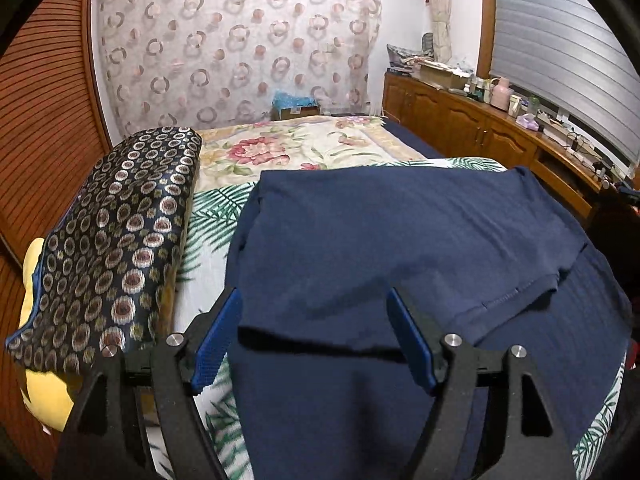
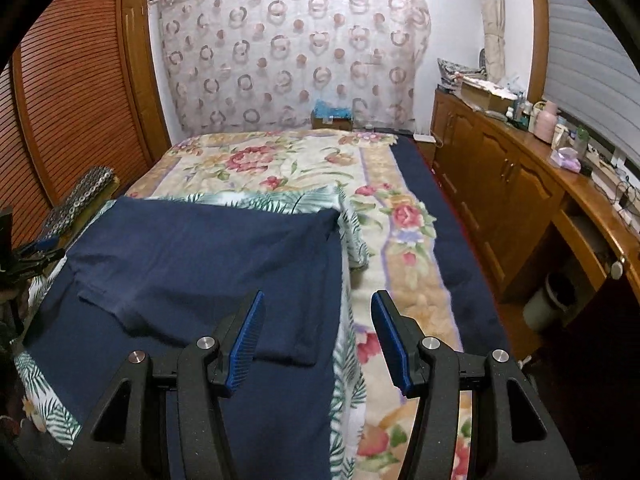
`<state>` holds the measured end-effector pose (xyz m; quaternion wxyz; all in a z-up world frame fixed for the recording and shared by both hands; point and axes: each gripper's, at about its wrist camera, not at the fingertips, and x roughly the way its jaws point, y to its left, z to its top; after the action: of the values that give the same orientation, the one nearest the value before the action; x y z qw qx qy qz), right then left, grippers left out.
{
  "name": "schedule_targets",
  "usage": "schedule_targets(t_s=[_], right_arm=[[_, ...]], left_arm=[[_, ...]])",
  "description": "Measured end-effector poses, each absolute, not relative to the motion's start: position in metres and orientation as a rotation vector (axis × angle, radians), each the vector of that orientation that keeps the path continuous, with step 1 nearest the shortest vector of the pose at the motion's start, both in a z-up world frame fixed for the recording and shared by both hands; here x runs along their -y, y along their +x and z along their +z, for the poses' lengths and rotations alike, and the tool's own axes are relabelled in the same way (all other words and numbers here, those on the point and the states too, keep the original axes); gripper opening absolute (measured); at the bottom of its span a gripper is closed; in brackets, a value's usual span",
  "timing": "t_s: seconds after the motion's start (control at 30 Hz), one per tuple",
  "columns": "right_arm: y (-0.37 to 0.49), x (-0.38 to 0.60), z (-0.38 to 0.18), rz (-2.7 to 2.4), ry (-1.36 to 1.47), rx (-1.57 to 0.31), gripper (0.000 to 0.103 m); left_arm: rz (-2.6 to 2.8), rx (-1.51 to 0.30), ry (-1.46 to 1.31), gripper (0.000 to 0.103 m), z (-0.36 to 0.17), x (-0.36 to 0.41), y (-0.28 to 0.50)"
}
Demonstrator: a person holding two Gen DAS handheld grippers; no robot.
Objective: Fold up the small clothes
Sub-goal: 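Move both open tools to the folded edge of the shirt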
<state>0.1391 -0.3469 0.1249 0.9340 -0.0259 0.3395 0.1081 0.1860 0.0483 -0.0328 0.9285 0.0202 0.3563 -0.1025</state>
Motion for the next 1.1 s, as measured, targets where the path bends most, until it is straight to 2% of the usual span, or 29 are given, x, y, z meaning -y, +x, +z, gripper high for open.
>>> schedule_targets(t_s=[0.37,0.77,0.83,0.93,1.0,1.1], right_arm=[[0.167,0.321,0.044,0.254,-0.023,-0.863,0.057],[0.206,0.325,0.040,0.255,-0.014,-0.863,0.057],[0.210,0.325,0.037,0.260,-0.008,-0.859,0.057],[0.209,0.324,0.035,0.262,-0.015,-0.853,0.057],[0.210,0.324,0.034,0.263,-0.019,-0.850,0.057],[0.202,0.322,0.036,0.259,-0.038,-0.842,0.057]], left_arm=[[-0.167,-0.808,0.030,0.075,-0.053,-0.058,0.187],[-0.178,-0.830,-0.033,0.075,-0.057,-0.063,0.201],[-0.169,-0.826,-0.028,0.073,-0.057,-0.063,0.204],[-0.152,-0.835,-0.015,0.064,-0.059,-0.063,0.211],[-0.141,-0.851,-0.005,0.054,-0.063,-0.063,0.215],[-0.108,-0.875,0.019,0.047,-0.069,-0.061,0.220]])
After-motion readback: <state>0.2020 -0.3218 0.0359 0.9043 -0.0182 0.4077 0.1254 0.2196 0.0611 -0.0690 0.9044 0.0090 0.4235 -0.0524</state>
